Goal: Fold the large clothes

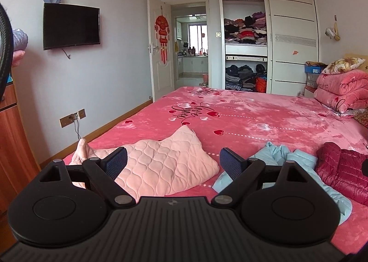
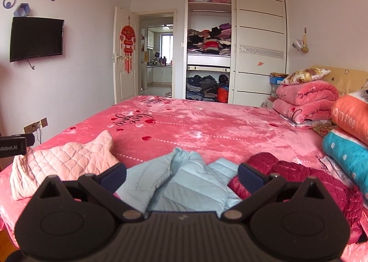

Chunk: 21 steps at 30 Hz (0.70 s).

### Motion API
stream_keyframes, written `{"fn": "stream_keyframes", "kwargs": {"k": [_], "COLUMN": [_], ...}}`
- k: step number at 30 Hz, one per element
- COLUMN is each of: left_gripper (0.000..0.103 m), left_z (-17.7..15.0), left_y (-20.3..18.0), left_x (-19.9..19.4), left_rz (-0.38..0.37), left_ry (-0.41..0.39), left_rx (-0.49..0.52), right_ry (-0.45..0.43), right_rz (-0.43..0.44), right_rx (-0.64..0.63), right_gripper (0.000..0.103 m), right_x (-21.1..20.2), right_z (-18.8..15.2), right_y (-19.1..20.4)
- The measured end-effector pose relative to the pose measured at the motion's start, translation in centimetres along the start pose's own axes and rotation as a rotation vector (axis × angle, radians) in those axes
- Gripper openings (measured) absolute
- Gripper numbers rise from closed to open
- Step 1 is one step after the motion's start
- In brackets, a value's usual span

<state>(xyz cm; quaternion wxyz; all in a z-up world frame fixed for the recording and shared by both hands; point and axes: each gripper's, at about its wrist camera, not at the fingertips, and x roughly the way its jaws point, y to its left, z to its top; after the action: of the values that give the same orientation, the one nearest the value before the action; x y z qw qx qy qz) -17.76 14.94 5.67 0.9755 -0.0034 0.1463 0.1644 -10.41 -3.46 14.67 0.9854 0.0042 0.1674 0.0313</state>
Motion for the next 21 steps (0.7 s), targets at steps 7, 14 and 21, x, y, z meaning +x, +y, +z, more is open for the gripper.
{"fn": "stream_keyframes", "kwargs": {"k": [7,14,21], "left_gripper": [0.103,0.103,0.103], "left_z": [-0.3,1.7,1.8], "left_y": [0.3,-3.3,-5.2], "left_x": [-0.6,3.3,5.1], "left_rz": [0.012,-0.003,-0.093], "left_ry": [0.009,0.049,0.096], "left_rx": [-0.001,0.000,0.023], "right_ry": [-0.026,-0.030,-0.005], "right_rz": [0.025,0.016,-0.045], "right_rx": [0.008,0.026,0.066], "right_gripper": [0.102,0.102,0.102], "right_x": [-0.5,0.1,2.4], "right_z": [0.4,-0.6,-4.4], "right_y": [0.5,-0.1,-2.6]}}
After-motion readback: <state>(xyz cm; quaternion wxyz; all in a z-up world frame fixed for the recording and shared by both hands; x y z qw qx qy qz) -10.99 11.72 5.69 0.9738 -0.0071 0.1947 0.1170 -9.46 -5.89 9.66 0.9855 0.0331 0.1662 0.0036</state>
